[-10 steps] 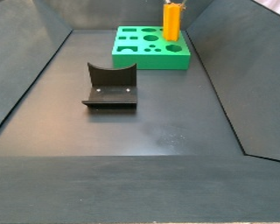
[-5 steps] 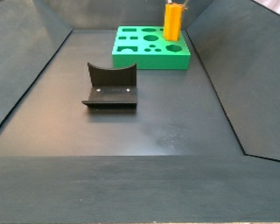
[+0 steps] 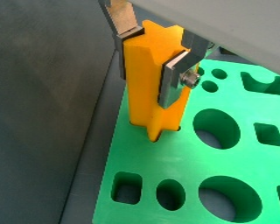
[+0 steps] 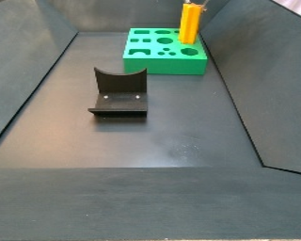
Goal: Pick up the star object. Move up. Place the star object on the fixture. Regrasp the star object. Move to above the board. Insert the star object.
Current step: Insert the star object.
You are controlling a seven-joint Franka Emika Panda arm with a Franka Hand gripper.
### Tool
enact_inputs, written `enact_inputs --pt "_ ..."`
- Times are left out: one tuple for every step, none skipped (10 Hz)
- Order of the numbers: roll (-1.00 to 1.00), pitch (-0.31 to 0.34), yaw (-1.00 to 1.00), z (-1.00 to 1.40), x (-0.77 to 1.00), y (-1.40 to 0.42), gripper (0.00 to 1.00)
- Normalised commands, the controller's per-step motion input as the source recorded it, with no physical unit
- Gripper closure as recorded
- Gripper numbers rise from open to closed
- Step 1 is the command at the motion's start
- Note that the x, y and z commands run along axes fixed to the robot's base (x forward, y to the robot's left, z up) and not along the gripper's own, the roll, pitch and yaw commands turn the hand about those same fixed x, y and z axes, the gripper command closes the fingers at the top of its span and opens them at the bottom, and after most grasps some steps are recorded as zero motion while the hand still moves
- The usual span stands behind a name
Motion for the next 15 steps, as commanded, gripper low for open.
enact_inputs --pt "0.00 -0.027 0.00 -0.20 0.00 0.00 1.00" --pt "0.00 0.000 0.00 -0.02 0.00 0.00 1.00" --pt "0.12 0.010 0.00 -0.34 0.00 0.00 1.00" --pt "0.09 0.206 -0.21 -0.62 0.36 0.00 1.00" --pt "0.09 0.197 -0.24 -0.64 0.27 0.00 1.00" --pt "0.11 0.117 -0.21 -0.62 0.17 -0.01 1.00" --pt "0.12 0.109 -0.16 -0.51 0.15 -0.03 1.00" --pt "0.00 -0.050 0.00 -0.09 0.00 0.00 1.00" --pt "0.00 -0.020 0.00 -0.05 0.00 0.00 1.00" --pt "0.00 -0.020 0.00 -0.11 0.00 0.00 1.00" --pt "0.02 -0.026 0.00 -0.19 0.00 0.00 1.00" --pt "0.16 -0.016 0.00 -0.51 0.00 0.00 1.00" --pt "0.20 -0.060 0.00 -0.70 0.00 -0.01 1.00" --pt "0.00 -0.040 0.00 -0.02 0.00 0.00 1.00" --pt "0.00 0.000 0.00 0.00 0.00 0.00 1.00"
